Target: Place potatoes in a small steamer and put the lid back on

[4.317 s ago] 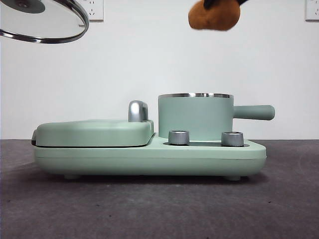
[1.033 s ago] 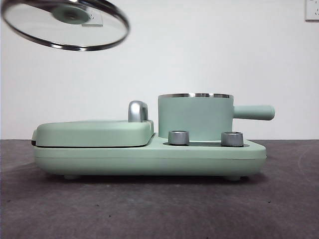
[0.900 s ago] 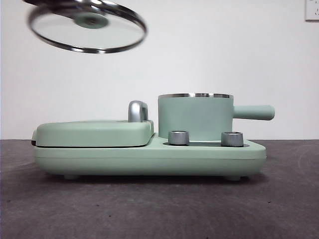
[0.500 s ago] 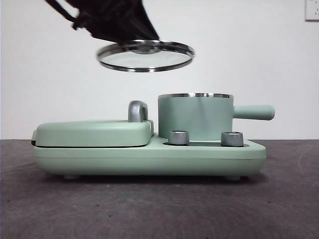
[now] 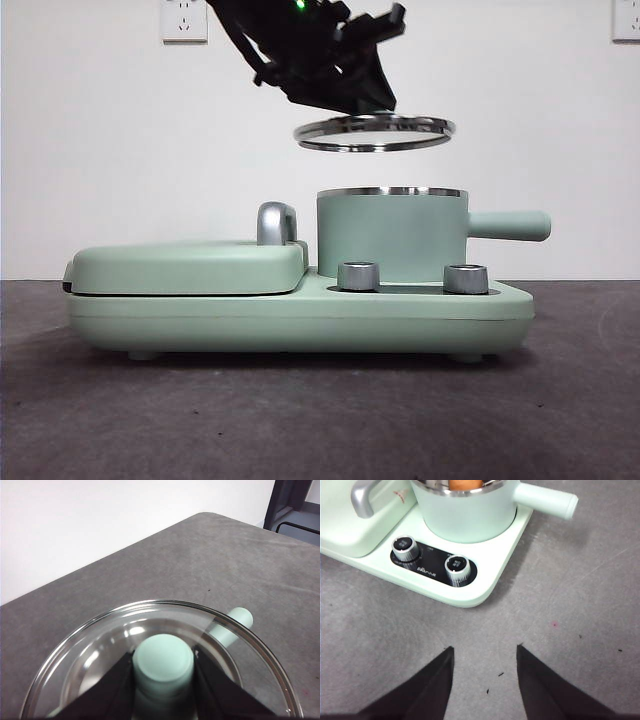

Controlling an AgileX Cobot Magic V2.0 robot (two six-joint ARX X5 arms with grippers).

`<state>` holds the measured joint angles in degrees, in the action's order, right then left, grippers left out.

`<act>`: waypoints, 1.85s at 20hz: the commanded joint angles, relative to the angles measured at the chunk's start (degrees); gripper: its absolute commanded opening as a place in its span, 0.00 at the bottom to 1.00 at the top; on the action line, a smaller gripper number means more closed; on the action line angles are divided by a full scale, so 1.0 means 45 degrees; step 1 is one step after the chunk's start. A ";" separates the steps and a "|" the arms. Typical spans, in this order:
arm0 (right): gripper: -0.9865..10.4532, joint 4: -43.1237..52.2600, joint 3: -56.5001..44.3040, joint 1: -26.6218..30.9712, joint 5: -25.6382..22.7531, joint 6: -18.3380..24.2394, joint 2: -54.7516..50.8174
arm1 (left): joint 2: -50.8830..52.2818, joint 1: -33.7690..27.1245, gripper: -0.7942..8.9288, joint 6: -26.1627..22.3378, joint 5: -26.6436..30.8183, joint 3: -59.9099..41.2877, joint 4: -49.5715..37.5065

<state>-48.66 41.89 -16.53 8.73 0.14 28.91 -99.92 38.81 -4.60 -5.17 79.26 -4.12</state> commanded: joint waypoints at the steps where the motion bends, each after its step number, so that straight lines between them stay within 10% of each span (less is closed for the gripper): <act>1: 0.25 0.0078 0.0083 -0.0044 -0.0049 -0.0131 0.0039 | -0.0602 0.0131 0.10 -0.0408 -0.0267 0.0743 -0.0369; 37: 0.25 -0.0243 0.0083 -0.0044 -0.0384 -0.0233 0.0039 | -0.2769 -0.0350 0.10 -0.0495 -0.1200 0.1855 -0.0602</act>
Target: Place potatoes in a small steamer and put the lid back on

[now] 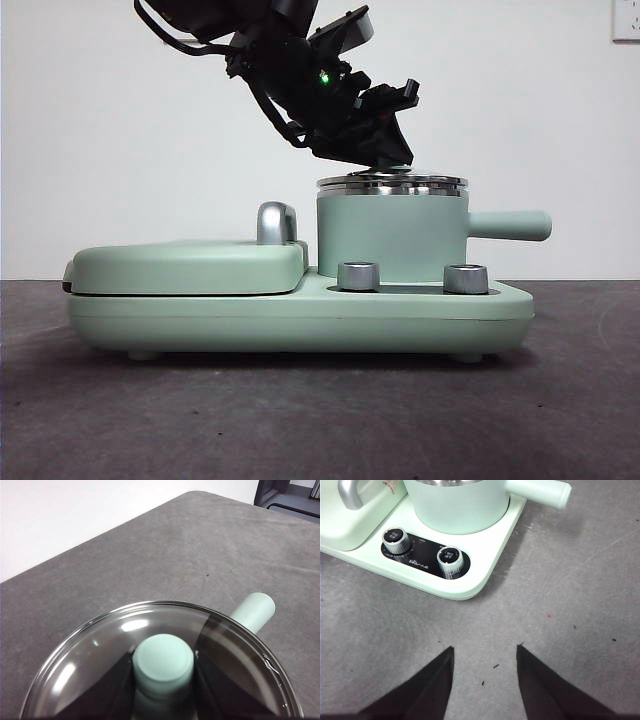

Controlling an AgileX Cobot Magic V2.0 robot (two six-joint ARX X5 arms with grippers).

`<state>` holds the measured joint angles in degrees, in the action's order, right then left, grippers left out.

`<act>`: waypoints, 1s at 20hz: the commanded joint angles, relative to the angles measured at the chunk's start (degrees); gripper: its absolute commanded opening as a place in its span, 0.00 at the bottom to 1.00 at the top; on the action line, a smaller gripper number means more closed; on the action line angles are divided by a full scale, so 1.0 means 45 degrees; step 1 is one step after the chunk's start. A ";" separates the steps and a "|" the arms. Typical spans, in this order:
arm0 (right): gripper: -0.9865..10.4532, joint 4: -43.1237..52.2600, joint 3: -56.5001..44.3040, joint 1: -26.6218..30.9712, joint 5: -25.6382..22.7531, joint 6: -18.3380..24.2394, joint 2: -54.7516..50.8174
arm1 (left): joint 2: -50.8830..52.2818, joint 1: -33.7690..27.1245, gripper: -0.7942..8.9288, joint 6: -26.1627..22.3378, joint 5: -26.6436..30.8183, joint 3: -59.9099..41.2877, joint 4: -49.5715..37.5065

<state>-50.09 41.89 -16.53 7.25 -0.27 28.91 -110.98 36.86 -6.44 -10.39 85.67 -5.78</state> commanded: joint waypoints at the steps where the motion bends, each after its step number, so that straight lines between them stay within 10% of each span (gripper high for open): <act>1: 0.25 0.0073 0.0083 -0.0044 -0.0053 -0.0146 0.0039 | -0.0345 0.0083 0.10 -0.0092 -0.0039 0.0432 -0.0243; 20: 0.25 0.0078 0.0083 -0.0044 -0.0049 -0.0141 0.0034 | 0.1098 0.0053 0.31 -0.0063 -0.0039 0.0432 0.1127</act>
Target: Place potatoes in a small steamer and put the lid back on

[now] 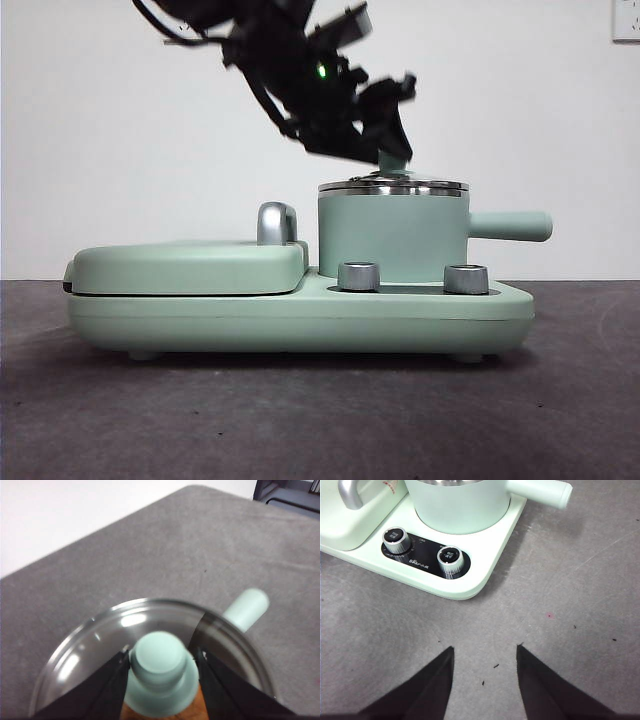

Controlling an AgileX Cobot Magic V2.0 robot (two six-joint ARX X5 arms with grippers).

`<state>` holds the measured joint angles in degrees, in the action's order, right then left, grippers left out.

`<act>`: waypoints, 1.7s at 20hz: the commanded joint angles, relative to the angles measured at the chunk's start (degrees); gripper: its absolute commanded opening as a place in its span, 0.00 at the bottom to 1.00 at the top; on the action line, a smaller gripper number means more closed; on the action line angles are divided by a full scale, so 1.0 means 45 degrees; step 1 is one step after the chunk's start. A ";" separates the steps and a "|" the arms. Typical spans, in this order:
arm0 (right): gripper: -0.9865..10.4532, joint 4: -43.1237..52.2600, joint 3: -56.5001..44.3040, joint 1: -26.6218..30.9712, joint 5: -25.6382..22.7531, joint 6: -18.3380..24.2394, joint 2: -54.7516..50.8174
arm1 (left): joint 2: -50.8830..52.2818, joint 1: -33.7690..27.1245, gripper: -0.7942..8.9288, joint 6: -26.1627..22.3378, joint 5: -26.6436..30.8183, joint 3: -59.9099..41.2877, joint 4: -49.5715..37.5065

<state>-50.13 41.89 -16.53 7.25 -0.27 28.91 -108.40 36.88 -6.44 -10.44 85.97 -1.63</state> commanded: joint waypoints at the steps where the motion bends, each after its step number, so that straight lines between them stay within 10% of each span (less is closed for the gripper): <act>1: 0.25 0.0087 0.0083 -0.0044 -0.0049 -0.0141 0.0034 | 0.0840 -0.0010 0.31 0.0087 -0.0029 0.0364 0.0680; 9: 0.25 0.0117 0.0083 -0.0044 0.0053 -0.0146 0.0034 | 0.4109 -0.0471 0.31 0.2404 -0.0651 -0.0937 0.2841; 22: 0.25 0.0112 0.0083 -0.0044 0.0427 -0.0141 0.0039 | 1.3002 -0.2346 0.31 0.3512 -0.0651 -0.9418 0.3774; 31: 0.26 -0.0005 0.0097 -0.0044 0.0636 -0.0136 -0.0049 | 1.4591 -0.2696 0.31 0.4401 -0.0651 -1.0287 0.5202; 34: 0.11 0.0092 0.0097 -0.0044 0.0709 -0.0131 -0.0049 | 1.4630 -0.2691 0.09 0.4435 -0.0646 -1.0287 0.5173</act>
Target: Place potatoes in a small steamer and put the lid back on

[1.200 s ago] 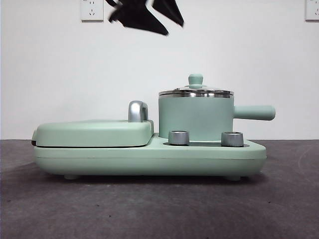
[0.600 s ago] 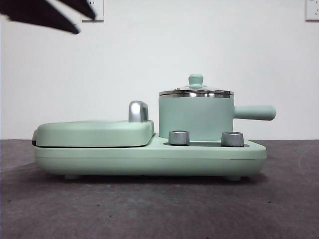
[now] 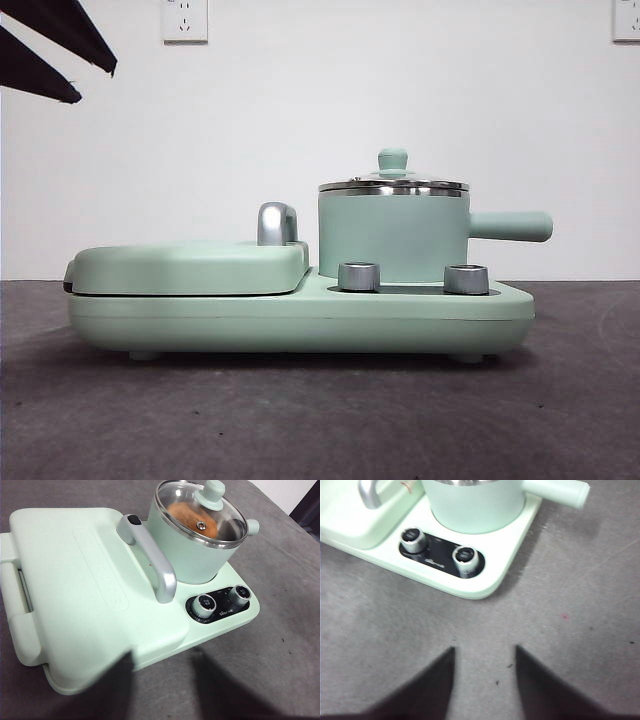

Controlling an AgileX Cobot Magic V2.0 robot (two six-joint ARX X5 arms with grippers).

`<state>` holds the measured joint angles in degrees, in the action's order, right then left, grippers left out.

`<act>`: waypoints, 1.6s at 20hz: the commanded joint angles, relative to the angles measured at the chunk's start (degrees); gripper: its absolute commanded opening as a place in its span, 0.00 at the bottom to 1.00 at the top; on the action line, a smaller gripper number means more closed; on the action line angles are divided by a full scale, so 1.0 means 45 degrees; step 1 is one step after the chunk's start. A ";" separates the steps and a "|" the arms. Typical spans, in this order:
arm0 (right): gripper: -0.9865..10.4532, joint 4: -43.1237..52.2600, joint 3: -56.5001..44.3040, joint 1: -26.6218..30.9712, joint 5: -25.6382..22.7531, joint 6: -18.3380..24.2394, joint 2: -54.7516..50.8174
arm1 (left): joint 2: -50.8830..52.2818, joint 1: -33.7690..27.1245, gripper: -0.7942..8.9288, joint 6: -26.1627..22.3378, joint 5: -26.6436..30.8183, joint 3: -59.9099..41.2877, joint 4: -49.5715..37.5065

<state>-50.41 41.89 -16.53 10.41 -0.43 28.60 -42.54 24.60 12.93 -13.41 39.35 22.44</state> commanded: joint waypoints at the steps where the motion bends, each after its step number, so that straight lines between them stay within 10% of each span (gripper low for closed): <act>1: 0.11 0.0121 0.0107 -0.0044 0.0044 -0.0102 0.0019 | -0.0005 0.0039 0.09 0.0136 0.0010 0.0073 -0.0228; 11: 0.11 0.0243 0.0112 -0.0044 0.0015 -0.0097 0.0010 | 0.0253 0.0087 0.09 0.0136 0.0015 0.0073 0.0044; 14: 0.11 0.0243 0.0112 -0.0044 0.0015 -0.0097 0.0010 | 0.1491 0.0010 0.09 -0.1413 0.0078 -0.0185 -0.0087; 22: 0.11 0.0243 0.0112 -0.0044 0.0015 -0.0097 0.0010 | 0.6460 -0.4750 0.09 -0.1860 0.1579 -0.4906 -0.1676; 32: 0.11 0.0243 0.0112 -0.0044 0.0015 -0.0097 0.0010 | 0.9418 -0.5508 0.09 -0.1438 0.2433 -0.8281 -0.2589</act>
<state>-49.91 41.89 -16.53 10.46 -0.43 28.58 -0.32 -0.14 5.72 -2.68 2.37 11.29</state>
